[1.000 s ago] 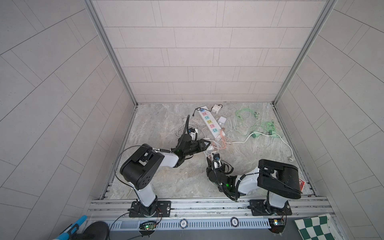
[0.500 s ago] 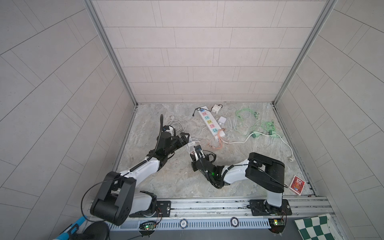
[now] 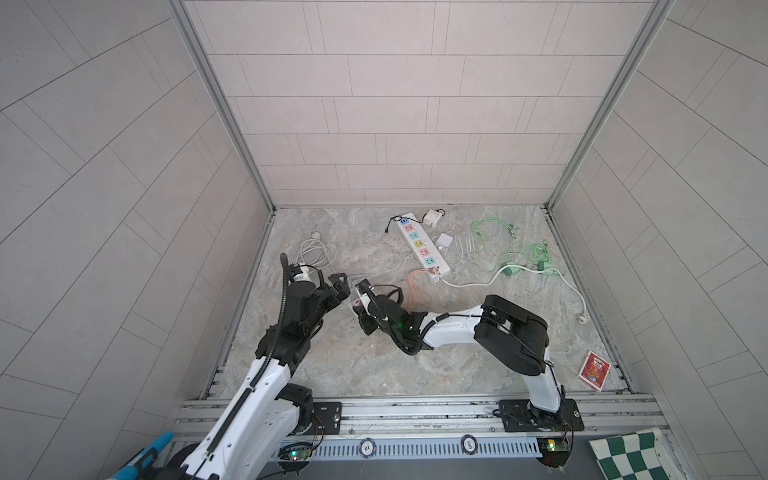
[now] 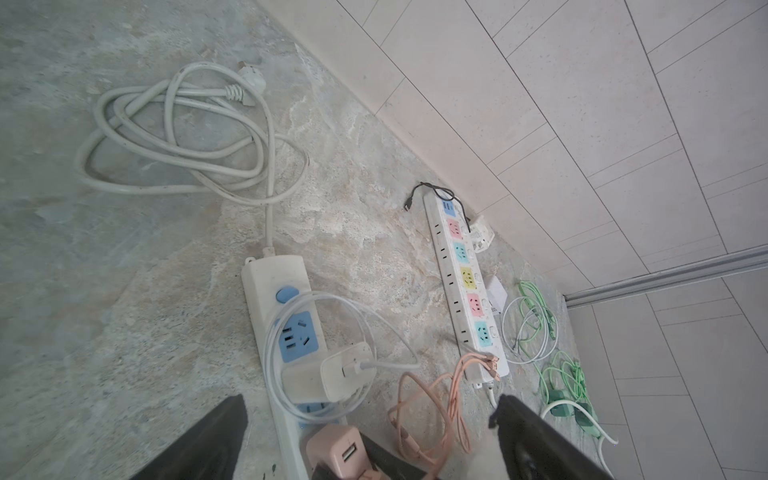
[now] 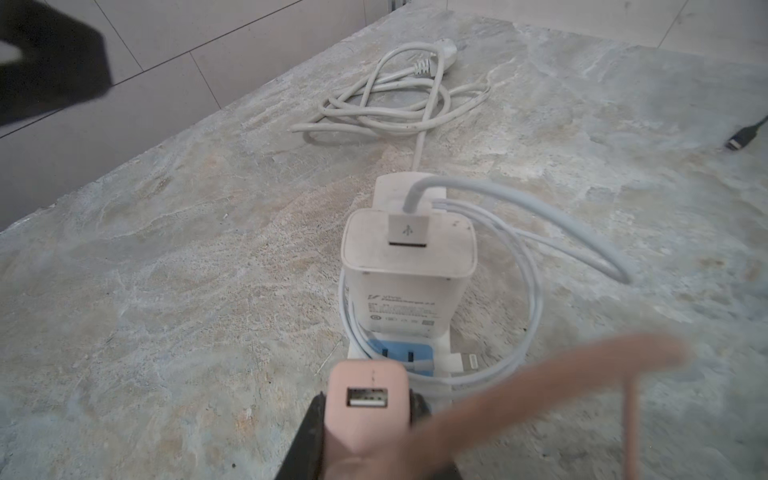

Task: Insert the plug
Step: 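Push the pink charger down into the blue socket with the right gripper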

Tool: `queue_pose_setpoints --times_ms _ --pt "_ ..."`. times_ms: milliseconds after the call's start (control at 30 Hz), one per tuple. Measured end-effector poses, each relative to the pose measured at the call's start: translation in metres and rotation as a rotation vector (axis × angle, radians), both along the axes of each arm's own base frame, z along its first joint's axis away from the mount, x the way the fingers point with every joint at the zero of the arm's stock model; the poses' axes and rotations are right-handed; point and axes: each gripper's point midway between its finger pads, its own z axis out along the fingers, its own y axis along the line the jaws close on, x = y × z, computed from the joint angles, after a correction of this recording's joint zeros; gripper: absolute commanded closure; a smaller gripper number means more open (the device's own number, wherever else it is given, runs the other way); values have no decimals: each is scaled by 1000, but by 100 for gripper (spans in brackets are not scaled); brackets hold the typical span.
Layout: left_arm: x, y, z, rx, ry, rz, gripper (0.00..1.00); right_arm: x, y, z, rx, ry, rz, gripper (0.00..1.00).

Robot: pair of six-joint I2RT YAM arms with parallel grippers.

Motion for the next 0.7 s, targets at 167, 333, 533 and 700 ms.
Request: queue_pose_setpoints --times_ms 167,333,533,700 --pt "-13 14 -3 49 18 42 0 5 5 1 -5 11 33 91" --pt "-22 28 -11 115 54 86 0 5 7 3 -11 26 53 92" --pt "-35 38 -14 163 94 111 0 8 27 4 -7 59 107 93" --pt "-43 44 -3 170 74 127 0 6 45 5 8 87 183 93"
